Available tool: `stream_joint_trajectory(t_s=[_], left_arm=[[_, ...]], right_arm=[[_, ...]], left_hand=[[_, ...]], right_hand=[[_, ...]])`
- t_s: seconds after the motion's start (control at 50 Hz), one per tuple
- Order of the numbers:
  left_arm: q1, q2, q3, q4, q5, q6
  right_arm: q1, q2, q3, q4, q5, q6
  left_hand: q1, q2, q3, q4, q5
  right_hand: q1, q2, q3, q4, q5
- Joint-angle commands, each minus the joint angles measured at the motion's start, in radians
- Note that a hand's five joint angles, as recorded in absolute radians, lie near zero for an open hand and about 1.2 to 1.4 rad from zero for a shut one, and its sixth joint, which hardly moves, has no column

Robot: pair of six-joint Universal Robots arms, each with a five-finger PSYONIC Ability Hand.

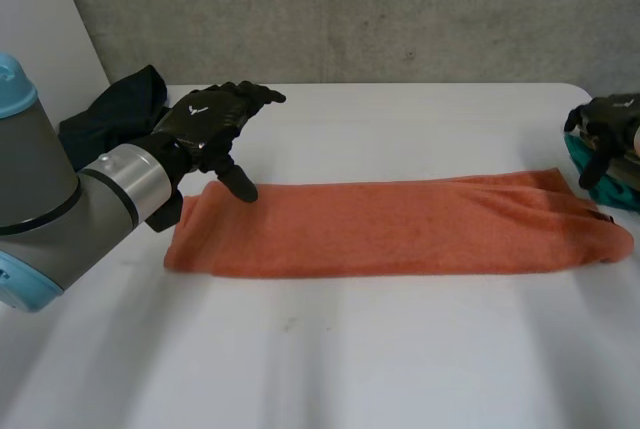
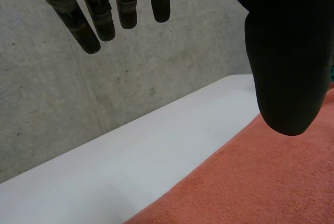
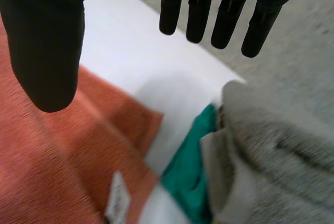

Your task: Fold the laundry.

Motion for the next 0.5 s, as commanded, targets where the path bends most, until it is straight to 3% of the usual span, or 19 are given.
stream_joint_trajectory(t_s=[0.02,0.12,0.32,0.5], left_arm=[[-0.012,-0.002,-0.004,0.005,-0.023,0.004],[-0.012,-0.005,-0.004,0.013,-0.025,0.004],[-0.013,-0.017,-0.004,0.03,-0.025,0.001],[-0.015,-0.022,-0.004,0.03,-0.025,0.004]], right_arm=[[-0.01,0.061,0.001,0.0,-0.027,0.035],[-0.019,0.103,0.021,-0.057,-0.059,0.053],[-0.03,0.159,0.032,-0.157,-0.062,0.056],[-0.029,0.19,0.031,-0.166,-0.071,0.06]], left_hand=[[-0.011,-0.029,-0.032,-0.026,-0.049],[-0.011,-0.029,-0.032,-0.026,-0.049],[-0.011,-0.029,-0.032,-0.026,-0.049],[-0.011,-0.029,-0.032,-0.026,-0.049]], right_hand=[[0.134,0.157,0.14,0.14,0.128],[0.14,0.163,0.146,0.146,0.134],[0.401,0.424,0.407,0.407,0.395],[0.401,0.424,0.408,0.407,0.395]])
